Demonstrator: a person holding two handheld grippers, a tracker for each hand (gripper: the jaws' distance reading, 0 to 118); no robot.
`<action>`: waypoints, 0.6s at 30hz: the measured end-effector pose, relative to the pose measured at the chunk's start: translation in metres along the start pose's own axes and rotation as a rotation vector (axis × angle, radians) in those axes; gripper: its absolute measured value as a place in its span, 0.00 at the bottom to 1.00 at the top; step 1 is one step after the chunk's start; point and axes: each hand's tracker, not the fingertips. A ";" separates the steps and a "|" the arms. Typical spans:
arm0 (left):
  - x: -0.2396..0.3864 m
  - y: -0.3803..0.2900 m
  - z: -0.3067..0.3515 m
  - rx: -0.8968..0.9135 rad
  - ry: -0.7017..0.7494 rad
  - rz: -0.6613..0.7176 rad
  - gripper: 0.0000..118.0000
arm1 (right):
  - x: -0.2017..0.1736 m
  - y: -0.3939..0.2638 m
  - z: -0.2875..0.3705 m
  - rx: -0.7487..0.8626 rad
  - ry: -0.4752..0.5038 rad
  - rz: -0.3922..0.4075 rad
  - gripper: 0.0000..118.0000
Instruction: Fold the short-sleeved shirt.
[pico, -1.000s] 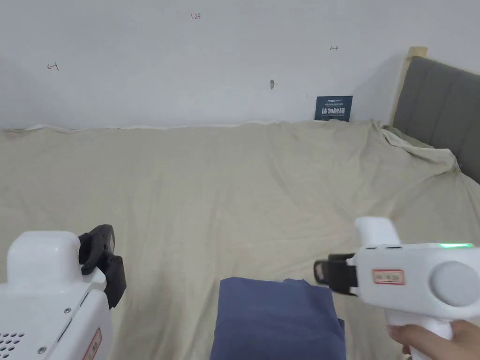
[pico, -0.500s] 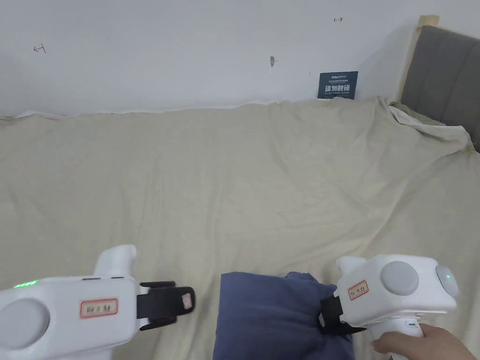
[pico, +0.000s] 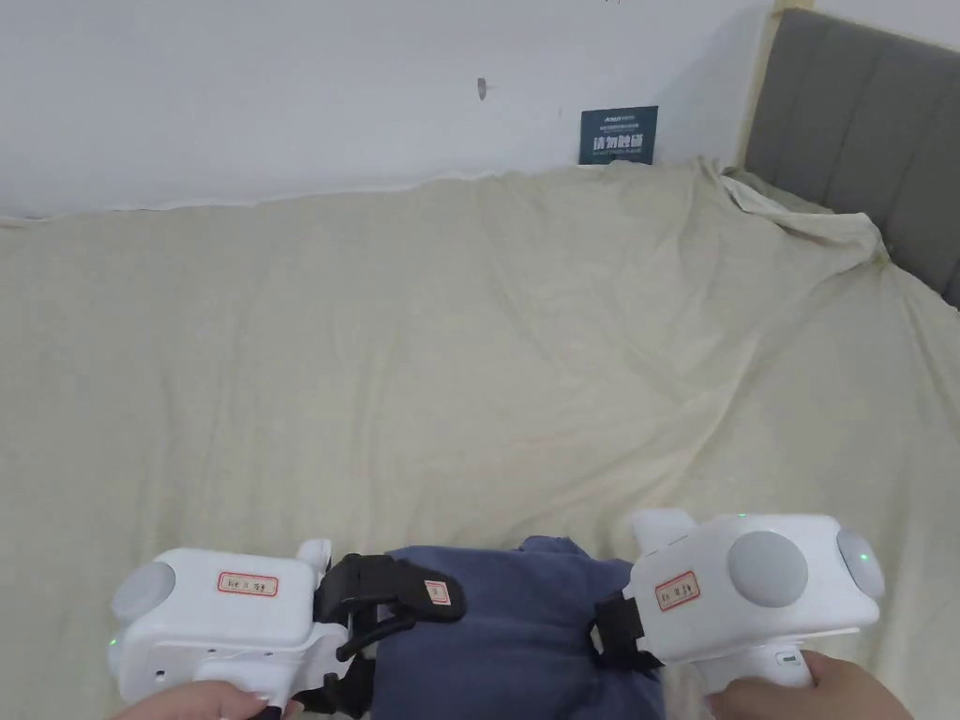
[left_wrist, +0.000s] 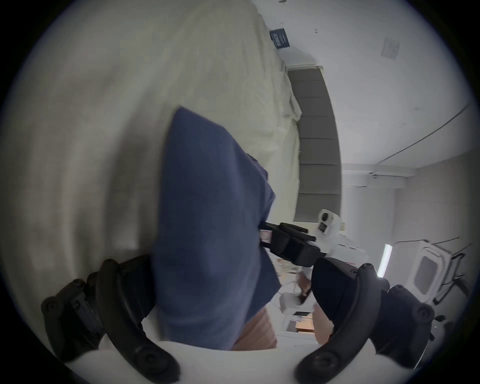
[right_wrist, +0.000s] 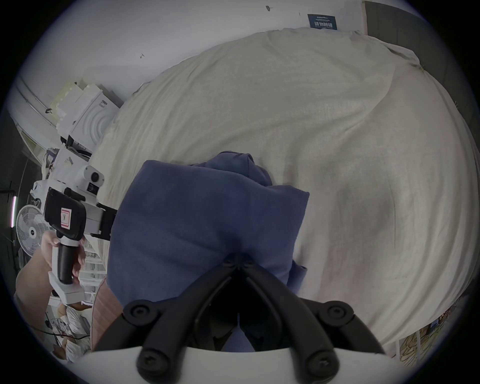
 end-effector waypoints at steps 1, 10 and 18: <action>-0.001 0.001 -0.003 -0.010 -0.018 0.003 0.98 | 0.001 0.000 0.000 -0.002 0.005 -0.004 0.00; 0.032 -0.008 -0.016 0.000 0.216 -0.141 0.27 | 0.012 -0.005 0.003 0.015 0.055 -0.056 0.00; 0.047 -0.016 -0.019 0.005 0.360 -0.217 0.23 | 0.012 -0.012 0.011 0.053 0.097 -0.088 0.00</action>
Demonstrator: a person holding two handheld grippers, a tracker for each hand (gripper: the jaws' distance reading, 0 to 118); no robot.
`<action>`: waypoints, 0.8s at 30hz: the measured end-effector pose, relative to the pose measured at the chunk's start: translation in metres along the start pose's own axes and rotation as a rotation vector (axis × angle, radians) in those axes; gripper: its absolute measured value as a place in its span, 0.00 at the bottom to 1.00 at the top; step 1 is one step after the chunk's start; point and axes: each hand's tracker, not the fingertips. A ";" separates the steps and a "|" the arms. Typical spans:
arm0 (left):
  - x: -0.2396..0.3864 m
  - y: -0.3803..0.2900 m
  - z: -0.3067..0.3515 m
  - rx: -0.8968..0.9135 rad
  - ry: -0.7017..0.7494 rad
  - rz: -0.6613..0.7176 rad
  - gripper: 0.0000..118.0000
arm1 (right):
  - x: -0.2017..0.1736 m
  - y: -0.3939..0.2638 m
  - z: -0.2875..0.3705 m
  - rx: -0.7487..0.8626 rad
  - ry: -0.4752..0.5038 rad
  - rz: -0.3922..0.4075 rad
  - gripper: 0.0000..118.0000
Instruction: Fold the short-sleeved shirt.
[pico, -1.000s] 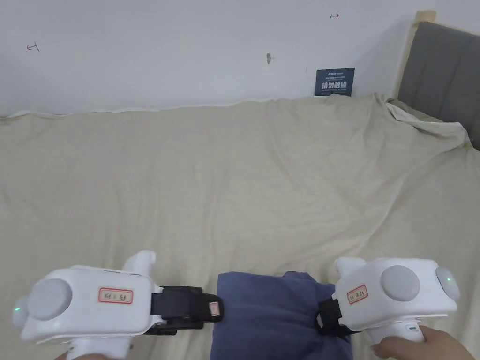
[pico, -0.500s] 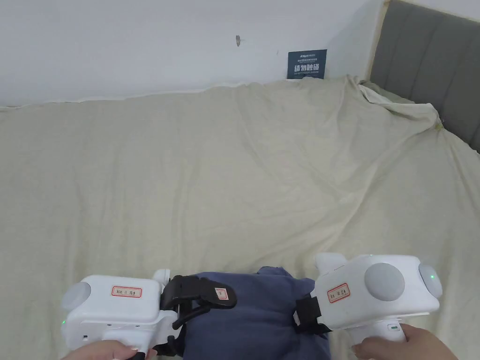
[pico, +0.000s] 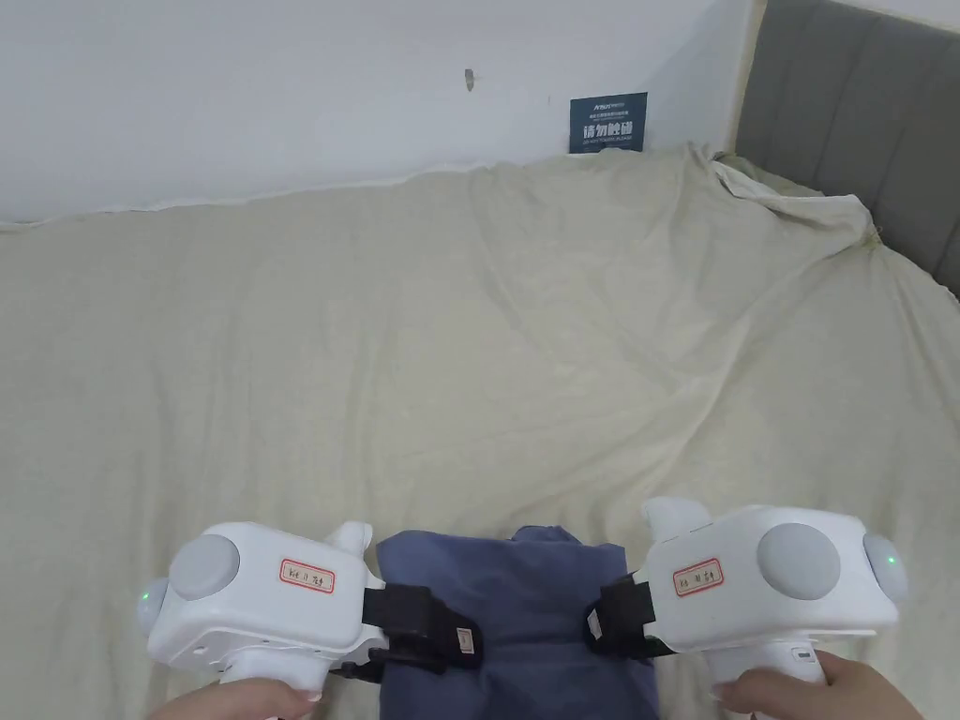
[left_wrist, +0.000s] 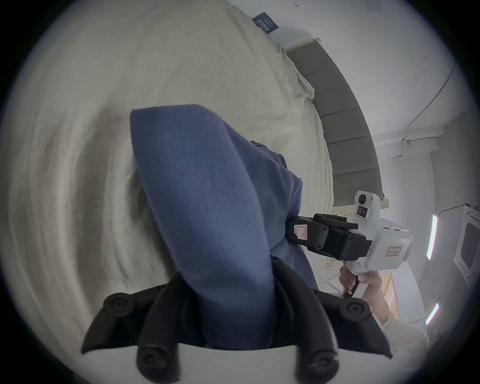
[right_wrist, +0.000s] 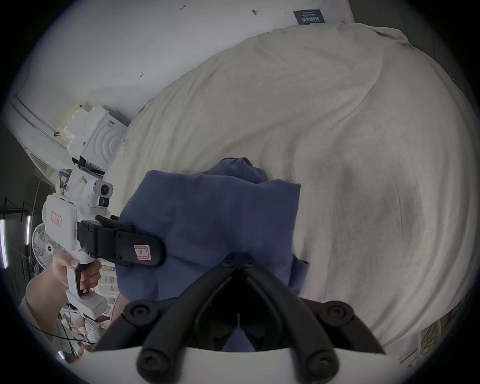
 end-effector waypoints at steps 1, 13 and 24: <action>0.002 -0.001 0.002 0.000 0.004 0.000 0.23 | 0.000 -0.001 0.001 0.003 0.001 0.000 0.00; -0.044 -0.025 0.198 0.146 0.277 -0.113 0.23 | -0.048 -0.020 0.013 0.042 0.044 0.032 0.00; -0.221 -0.010 0.412 0.134 0.857 0.061 0.23 | -0.131 -0.027 -0.020 -0.089 0.040 0.119 0.00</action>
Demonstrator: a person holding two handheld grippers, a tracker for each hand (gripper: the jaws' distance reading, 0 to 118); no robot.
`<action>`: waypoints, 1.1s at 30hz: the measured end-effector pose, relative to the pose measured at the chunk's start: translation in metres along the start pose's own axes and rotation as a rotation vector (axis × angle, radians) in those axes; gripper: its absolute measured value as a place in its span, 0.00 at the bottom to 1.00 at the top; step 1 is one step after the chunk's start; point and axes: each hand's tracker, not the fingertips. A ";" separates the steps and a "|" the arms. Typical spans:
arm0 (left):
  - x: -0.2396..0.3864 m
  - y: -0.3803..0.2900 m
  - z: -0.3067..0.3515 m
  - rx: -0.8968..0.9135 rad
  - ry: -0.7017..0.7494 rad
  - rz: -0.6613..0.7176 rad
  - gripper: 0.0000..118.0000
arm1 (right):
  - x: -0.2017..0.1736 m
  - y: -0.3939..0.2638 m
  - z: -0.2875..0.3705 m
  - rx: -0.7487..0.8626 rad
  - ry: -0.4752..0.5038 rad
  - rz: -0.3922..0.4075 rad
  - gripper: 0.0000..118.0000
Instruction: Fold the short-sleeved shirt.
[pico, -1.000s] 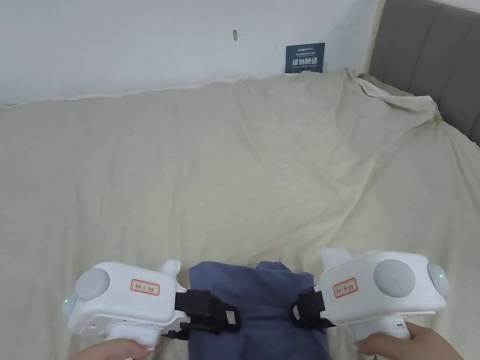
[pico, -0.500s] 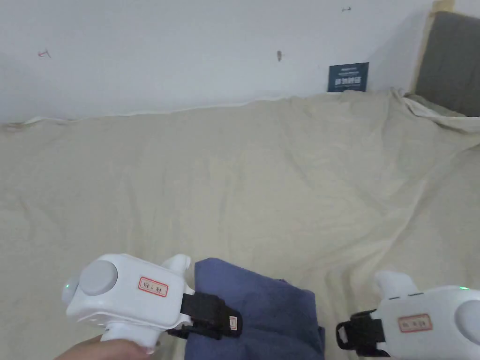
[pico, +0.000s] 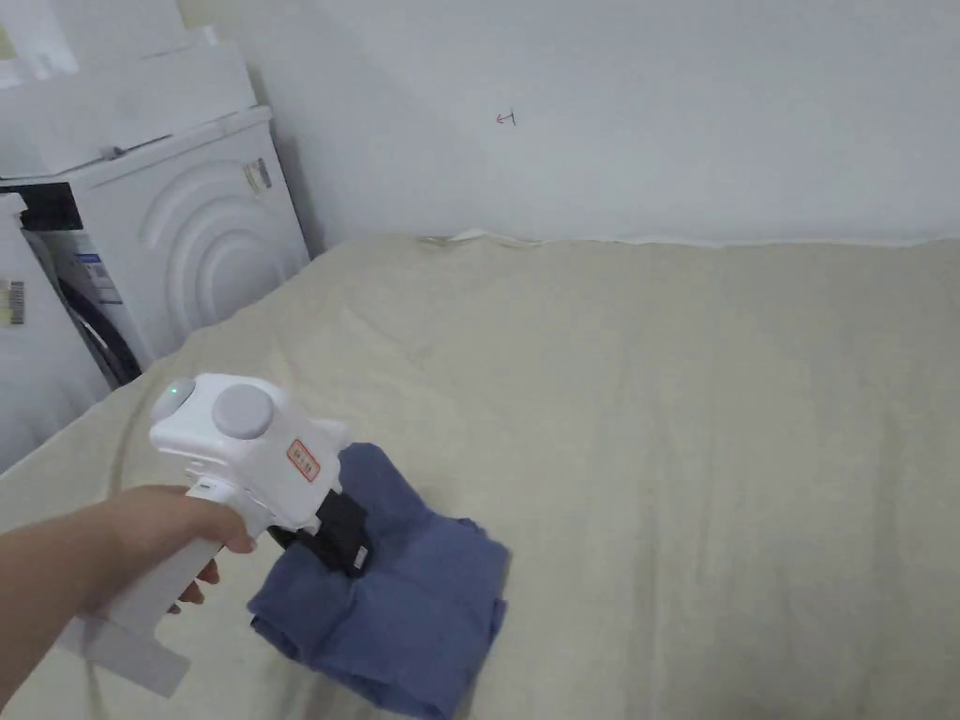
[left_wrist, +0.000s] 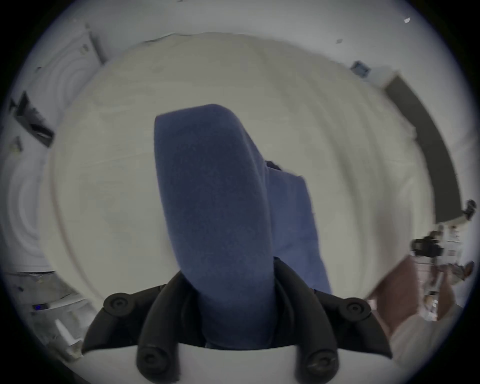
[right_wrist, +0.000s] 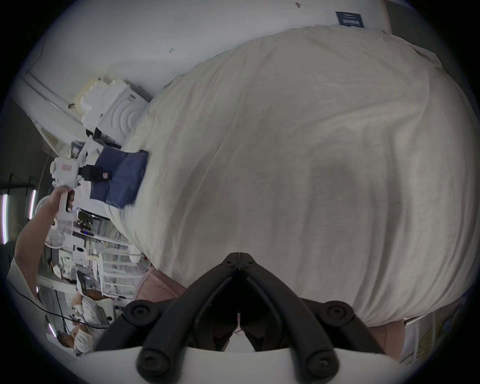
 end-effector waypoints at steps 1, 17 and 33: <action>-0.011 0.001 -0.004 -0.015 0.021 0.009 0.23 | -0.004 0.002 -0.001 -0.002 0.000 0.002 0.00; -0.087 -0.020 0.001 0.172 0.188 0.311 0.88 | -0.024 0.021 -0.015 -0.008 0.018 -0.005 0.00; 0.149 -0.115 0.098 0.678 -0.013 0.015 0.05 | 0.013 0.009 0.109 0.345 -0.051 -0.057 0.00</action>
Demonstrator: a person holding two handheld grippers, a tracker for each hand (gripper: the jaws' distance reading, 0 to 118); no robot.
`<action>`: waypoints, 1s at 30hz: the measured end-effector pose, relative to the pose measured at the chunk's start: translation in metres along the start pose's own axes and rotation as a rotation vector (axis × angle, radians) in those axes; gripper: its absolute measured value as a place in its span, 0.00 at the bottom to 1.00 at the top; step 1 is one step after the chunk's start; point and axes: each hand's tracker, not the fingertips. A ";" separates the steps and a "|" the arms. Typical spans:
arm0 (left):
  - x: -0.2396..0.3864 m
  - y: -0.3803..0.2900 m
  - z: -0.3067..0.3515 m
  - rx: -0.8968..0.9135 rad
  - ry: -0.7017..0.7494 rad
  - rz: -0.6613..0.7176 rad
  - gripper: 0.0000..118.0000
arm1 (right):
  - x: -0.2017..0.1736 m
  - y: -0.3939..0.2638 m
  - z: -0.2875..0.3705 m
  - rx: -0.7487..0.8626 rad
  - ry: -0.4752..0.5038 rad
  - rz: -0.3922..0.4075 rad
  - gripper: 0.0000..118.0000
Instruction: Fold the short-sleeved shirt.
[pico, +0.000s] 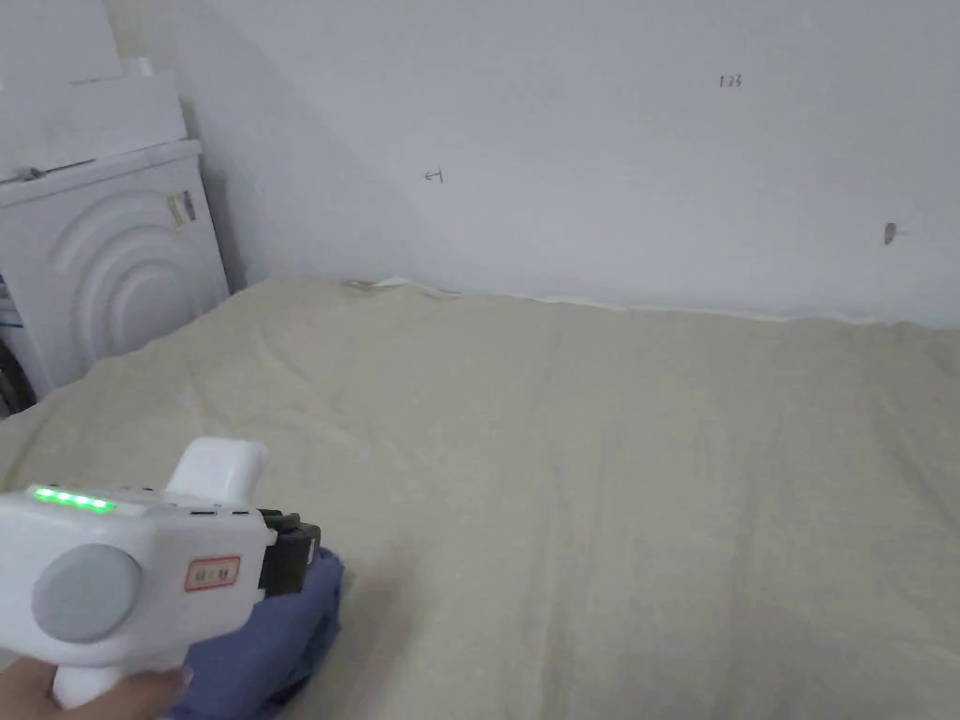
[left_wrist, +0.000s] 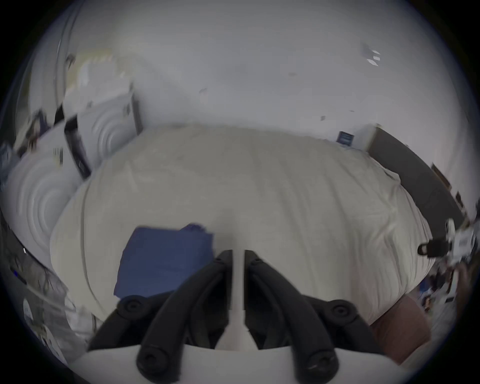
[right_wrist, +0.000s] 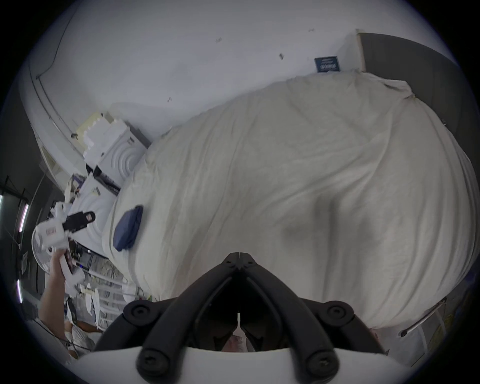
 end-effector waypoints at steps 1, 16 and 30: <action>0.025 0.004 0.014 0.045 -0.022 -0.002 0.03 | 0.000 0.001 0.012 0.019 0.002 -0.003 0.00; 0.236 -0.001 0.140 0.740 0.057 -0.034 0.00 | -0.039 -0.040 0.164 0.836 -0.106 0.247 0.00; 0.284 -0.064 0.117 0.689 0.071 -0.081 0.00 | -0.044 -0.090 0.122 0.996 -0.355 0.436 0.00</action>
